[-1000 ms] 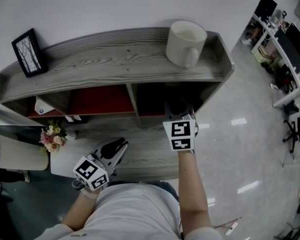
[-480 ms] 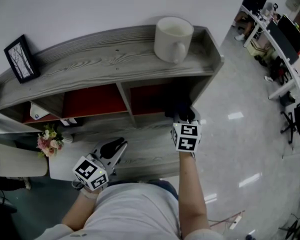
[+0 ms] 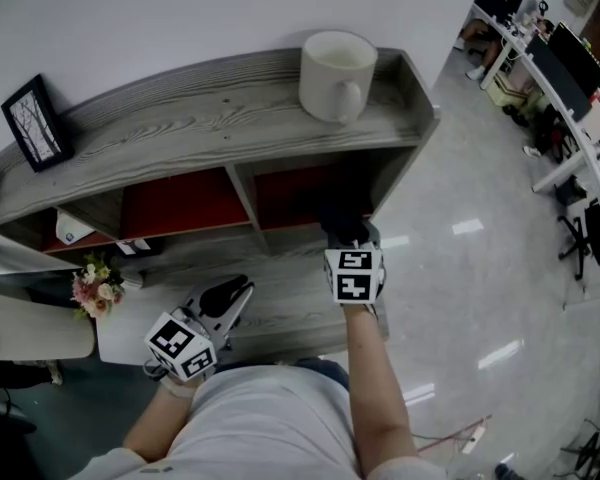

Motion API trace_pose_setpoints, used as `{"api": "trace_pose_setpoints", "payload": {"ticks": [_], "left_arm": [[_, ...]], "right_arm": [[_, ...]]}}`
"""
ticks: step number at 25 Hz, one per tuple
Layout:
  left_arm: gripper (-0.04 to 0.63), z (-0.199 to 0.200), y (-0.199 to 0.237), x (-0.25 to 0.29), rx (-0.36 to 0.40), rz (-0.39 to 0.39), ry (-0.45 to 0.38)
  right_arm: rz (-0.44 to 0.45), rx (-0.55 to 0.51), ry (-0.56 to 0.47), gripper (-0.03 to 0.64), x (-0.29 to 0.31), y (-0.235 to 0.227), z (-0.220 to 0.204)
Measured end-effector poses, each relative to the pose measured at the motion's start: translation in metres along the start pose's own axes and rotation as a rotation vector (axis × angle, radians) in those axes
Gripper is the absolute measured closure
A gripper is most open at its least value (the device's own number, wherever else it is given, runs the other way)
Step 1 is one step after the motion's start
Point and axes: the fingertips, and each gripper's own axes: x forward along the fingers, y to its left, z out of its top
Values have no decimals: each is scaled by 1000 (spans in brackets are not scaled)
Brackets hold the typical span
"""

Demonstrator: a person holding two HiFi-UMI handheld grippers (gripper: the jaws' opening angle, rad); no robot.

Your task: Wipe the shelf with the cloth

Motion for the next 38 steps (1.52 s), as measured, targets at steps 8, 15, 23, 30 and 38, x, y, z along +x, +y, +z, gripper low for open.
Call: {"api": "trace_pose_setpoints", "payload": {"ticks": [8, 15, 23, 30, 38], "left_arm": [[543, 2, 1, 2, 2, -8, 4], [543, 1, 2, 6, 5, -7, 15], [543, 3, 5, 10, 6, 0, 6], [543, 7, 1, 12, 9, 0, -6], [544, 9, 5, 7, 8, 26, -14]], "right_arm": [[-109, 360, -122, 535, -4, -37, 1], [-161, 633, -219, 540, -9, -62, 5], [-142, 800, -307, 545, -16, -66, 24], [-78, 876, -450, 545, -44, -67, 81], [3, 895, -613, 545, -80, -68, 150]]}}
